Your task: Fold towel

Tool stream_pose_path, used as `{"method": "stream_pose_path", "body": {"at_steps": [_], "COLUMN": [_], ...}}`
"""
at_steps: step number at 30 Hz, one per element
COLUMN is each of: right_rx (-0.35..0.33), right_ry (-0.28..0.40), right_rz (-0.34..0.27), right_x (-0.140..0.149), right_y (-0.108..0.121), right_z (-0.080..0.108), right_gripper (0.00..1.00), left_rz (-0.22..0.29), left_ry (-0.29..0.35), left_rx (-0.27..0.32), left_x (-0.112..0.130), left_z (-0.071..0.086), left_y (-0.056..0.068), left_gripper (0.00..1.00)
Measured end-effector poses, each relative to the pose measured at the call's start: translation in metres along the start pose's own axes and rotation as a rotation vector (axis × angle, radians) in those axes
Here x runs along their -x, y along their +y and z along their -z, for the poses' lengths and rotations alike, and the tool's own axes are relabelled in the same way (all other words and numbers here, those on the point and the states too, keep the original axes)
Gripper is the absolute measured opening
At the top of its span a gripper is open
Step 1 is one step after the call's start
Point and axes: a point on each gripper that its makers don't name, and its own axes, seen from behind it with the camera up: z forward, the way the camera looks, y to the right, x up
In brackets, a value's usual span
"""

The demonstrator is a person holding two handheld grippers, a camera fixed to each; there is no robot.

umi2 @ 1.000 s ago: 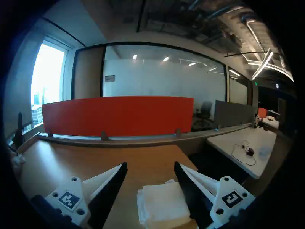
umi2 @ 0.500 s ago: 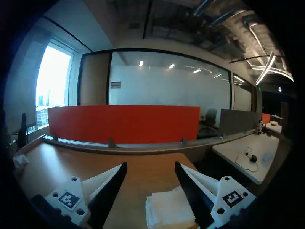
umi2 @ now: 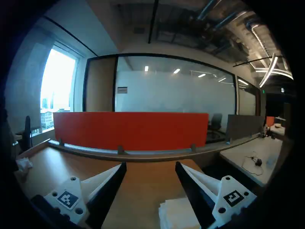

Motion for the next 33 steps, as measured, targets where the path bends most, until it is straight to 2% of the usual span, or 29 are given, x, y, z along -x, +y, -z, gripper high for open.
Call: {"method": "stream_pose_path", "body": {"at_steps": [25, 33], "right_rx": [-0.113, -0.123], "right_ry": [0.048, 0.041], "right_rz": [-0.05, -0.055], "right_x": [-0.027, -0.023], "right_y": [-0.13, -0.145], "right_z": [-0.014, -0.017], "right_gripper": [0.99, 0.99], "left_rz": [0.029, 0.029], "left_ry": [0.061, 0.076], "left_rx": [0.01, 0.014], "left_x": [-0.027, -0.031], "left_z": [-0.003, -0.004], "left_y": [-0.03, -0.033], "left_gripper": [0.71, 0.71]}}
